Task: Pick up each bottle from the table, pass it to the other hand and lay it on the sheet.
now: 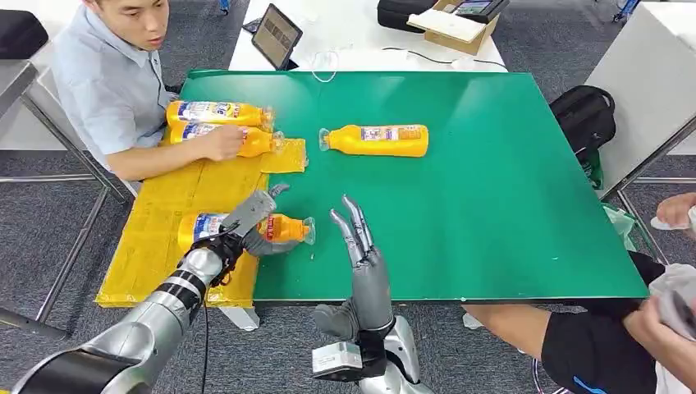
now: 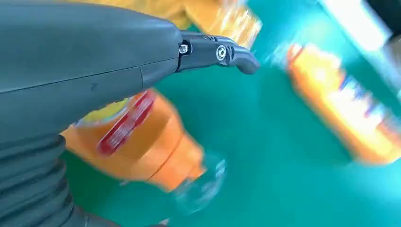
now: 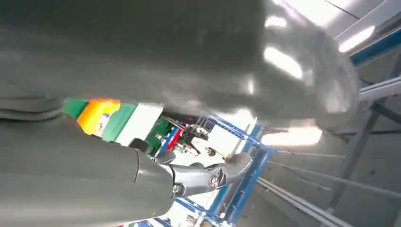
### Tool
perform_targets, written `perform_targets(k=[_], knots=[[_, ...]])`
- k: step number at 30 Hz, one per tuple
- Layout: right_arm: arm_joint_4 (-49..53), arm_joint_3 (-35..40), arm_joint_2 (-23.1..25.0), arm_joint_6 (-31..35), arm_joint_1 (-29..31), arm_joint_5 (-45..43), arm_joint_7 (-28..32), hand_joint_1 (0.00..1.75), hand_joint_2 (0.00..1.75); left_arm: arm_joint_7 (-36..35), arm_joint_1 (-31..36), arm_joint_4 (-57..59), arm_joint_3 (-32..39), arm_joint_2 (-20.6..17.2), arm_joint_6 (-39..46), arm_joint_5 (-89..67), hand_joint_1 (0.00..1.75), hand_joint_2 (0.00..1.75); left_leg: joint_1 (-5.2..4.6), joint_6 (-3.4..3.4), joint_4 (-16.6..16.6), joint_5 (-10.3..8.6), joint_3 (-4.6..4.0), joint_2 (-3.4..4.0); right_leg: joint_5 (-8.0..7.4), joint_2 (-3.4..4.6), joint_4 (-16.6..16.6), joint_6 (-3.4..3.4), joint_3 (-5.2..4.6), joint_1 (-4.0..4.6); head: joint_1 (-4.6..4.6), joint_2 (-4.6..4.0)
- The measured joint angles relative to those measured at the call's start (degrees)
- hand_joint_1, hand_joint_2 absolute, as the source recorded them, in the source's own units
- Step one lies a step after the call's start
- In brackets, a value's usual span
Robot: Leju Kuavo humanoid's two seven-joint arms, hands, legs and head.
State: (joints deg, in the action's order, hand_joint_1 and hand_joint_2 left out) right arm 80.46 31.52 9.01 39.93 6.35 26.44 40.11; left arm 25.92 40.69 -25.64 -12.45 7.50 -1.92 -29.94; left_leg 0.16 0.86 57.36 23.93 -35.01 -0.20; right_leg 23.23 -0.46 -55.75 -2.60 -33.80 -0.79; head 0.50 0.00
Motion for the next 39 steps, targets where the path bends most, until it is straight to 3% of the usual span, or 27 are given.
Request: perform_targets(k=[5, 7, 8, 13, 23, 27, 31, 39], knots=[[0.00, -0.11, 0.02, 0.00, -0.01, 0.42, 0.00, 0.00, 1.75, 0.44, -0.26, -0.50, 0.55, 0.15, 0.57, 0.90, 0.00, 1.75, 0.00, 0.00, 0.00, 0.00, 0.00, 0.00, 0.00, 0.00, 0.00, 0.00, 0.00, 0.00, 0.00, 0.00], [2.78, -1.53, 0.72, 0.00, -1.80, 9.94, 0.00, 0.00, 1.75, 3.20, -6.32, -13.60, 7.47, 2.54, 6.63, 18.01, 0.00, 1.75, 0.00, 0.01, 0.00, 0.03, -0.09, 0.01, 0.01, 0.02, 0.01, 0.00, -0.08, 0.00, -0.02, 0.00], [4.77, -3.22, 0.76, 0.00, -3.42, 15.64, 0.00, 0.00, 1.75, 6.45, -11.90, -23.97, 7.65, 3.06, 14.10, 20.70, 0.00, 1.75, -0.01, 0.00, 0.00, 0.07, -0.12, 0.04, 0.03, 0.07, 0.02, 0.00, -0.13, 0.00, 0.00, 0.00], [6.62, -5.71, 0.50, 0.02, -5.03, 16.97, -0.02, 0.00, 1.75, 7.30, -18.22, -36.49, 7.76, 3.32, 17.11, 21.65, 0.00, 1.75, -0.01, 0.00, -0.01, 0.07, -0.19, 0.02, 0.05, 0.04, 0.04, 0.00, -0.19, -0.01, 0.02, 0.00], [7.69, -8.05, 0.04, 0.02, -6.31, 18.36, -0.02, 0.00, 1.75, 8.72, -23.09, -46.21, 7.69, 3.52, 20.13, 24.50, 0.00, 1.75, -0.01, 0.02, -0.01, 0.04, -0.16, 0.02, 0.02, 0.06, 0.03, -0.01, -0.16, 0.00, 0.00, 0.00], [5.24, -12.40, -3.37, -1.05, -7.73, 17.31, -3.18, 0.00, 1.75, 7.52, -30.81, -54.76, 7.67, 3.63, 23.32, 31.23, 0.00, 1.75, -0.02, 0.05, -0.01, 0.13, -0.17, 0.03, 0.05, 0.06, 0.10, -0.01, -0.16, -0.02, 0.02, 0.00], [1.66, -18.06, -8.53, -3.39, -8.83, 20.53, -7.26, 0.00, 1.75, 9.53, -39.41, -61.16, 6.88, 3.65, 29.49, 25.71, 0.00, 1.75, -0.10, 0.18, -0.01, 0.22, -0.28, -0.01, 0.16, 0.04, 0.16, -0.17, -0.19, -0.10, 0.00, 0.00], [-7.72, -22.62, -13.99, -13.64, -1.43, 20.88, -13.77, 0.00, 1.75, 9.10, -44.15, -65.79, 4.48, 3.65, 32.43, 19.34, 0.00, 1.75, -0.11, 0.25, -0.01, 0.16, -0.19, 0.03, 0.06, 0.07, 0.16, -0.24, -0.12, -0.12, 0.00, 0.00]])
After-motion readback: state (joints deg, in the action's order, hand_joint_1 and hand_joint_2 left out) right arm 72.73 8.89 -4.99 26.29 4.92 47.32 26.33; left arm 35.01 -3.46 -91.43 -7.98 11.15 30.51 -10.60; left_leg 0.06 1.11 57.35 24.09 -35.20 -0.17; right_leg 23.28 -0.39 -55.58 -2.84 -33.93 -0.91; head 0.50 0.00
